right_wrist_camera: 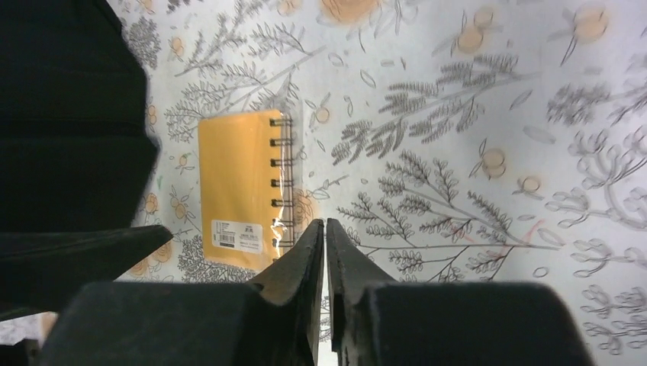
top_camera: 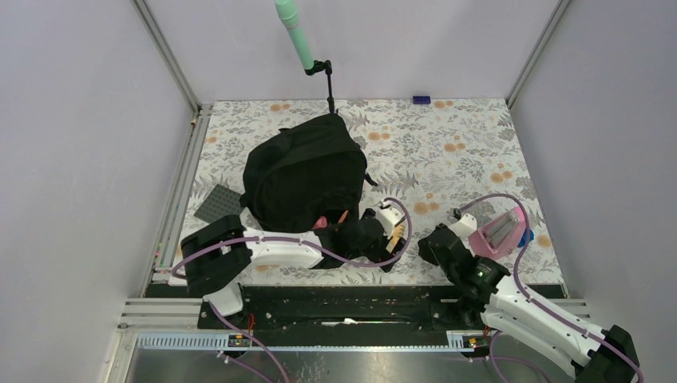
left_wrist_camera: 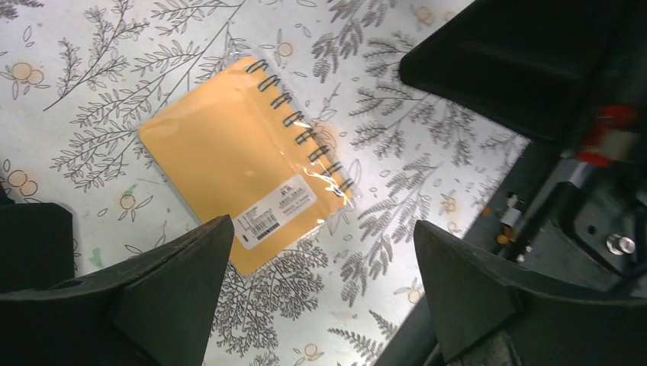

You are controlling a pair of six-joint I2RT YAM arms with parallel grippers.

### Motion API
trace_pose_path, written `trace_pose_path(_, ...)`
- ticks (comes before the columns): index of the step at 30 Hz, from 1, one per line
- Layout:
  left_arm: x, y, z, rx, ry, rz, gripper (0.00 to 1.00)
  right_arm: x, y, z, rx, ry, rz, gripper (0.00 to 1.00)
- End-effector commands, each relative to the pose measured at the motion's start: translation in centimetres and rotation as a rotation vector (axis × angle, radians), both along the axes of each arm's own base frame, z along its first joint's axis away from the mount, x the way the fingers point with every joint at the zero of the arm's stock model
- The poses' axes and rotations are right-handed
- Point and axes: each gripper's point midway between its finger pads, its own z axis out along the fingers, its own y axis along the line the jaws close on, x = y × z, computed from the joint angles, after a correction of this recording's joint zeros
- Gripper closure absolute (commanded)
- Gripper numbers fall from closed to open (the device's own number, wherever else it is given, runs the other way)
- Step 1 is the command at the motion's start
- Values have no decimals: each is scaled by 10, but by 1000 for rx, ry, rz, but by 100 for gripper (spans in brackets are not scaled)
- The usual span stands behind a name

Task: Pack the student bag
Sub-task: Pick up the book from the center of the board.

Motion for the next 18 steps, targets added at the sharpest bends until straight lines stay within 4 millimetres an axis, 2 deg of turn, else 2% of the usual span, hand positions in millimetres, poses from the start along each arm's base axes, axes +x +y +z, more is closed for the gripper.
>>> trace_pose_path(1,20,-11,13,-2,-60,118,7,17,-20,37,-160,-92,-18,83)
trace_pose_path(3,20,-15,11,7,-59,147,5,21,-22,47,-199,-108,-14,73)
trace_pose_path(8,26,-25,1,81,-92,240,1,29,-30,63,-244,-138,-53,63)
trace_pose_path(12,26,-20,-24,179,-79,287,1,33,-32,75,-237,-163,-70,54)
trace_pose_path(18,25,-15,-43,259,-83,305,1,37,-40,85,-234,-189,-98,47)
